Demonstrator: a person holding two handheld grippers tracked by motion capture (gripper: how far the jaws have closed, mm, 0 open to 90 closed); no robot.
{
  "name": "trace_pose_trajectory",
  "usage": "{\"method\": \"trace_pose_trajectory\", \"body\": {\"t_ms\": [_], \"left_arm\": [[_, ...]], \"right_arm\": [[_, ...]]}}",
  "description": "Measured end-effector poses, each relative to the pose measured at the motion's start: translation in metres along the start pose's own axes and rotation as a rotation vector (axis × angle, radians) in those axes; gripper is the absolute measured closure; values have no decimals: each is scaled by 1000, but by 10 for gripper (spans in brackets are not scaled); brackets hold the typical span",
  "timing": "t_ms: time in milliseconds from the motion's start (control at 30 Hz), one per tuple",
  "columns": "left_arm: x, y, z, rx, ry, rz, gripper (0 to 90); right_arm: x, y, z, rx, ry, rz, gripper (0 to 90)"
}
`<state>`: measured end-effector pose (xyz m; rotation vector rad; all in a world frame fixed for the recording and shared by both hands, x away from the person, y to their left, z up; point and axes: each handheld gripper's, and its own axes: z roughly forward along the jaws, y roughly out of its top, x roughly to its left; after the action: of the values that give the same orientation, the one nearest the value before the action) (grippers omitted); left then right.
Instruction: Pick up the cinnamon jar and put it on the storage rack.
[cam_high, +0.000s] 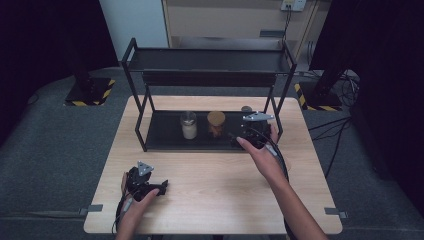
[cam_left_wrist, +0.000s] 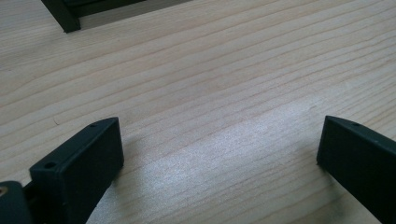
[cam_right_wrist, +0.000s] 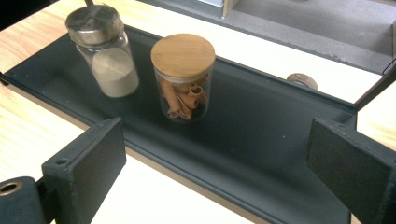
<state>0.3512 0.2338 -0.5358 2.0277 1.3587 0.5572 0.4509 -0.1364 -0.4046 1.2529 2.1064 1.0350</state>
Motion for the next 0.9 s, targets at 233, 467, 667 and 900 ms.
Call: {"method": "trace_pose_trajectory", "body": {"t_ms": [233, 467, 667, 900], "left_arm": [[0, 0, 0, 0, 0, 0, 0], [0, 0, 0, 0, 0, 0, 0], [0, 0, 0, 0, 0, 0, 0], [0, 0, 0, 0, 0, 0, 0]], "right_arm": [[-4, -4, -10, -2, 6, 7, 44], [-8, -9, -22, -3, 9, 0, 39], [-12, -13, -33, -4, 7, 3, 37], [-18, -19, -45, -17, -7, 14, 37]]}}
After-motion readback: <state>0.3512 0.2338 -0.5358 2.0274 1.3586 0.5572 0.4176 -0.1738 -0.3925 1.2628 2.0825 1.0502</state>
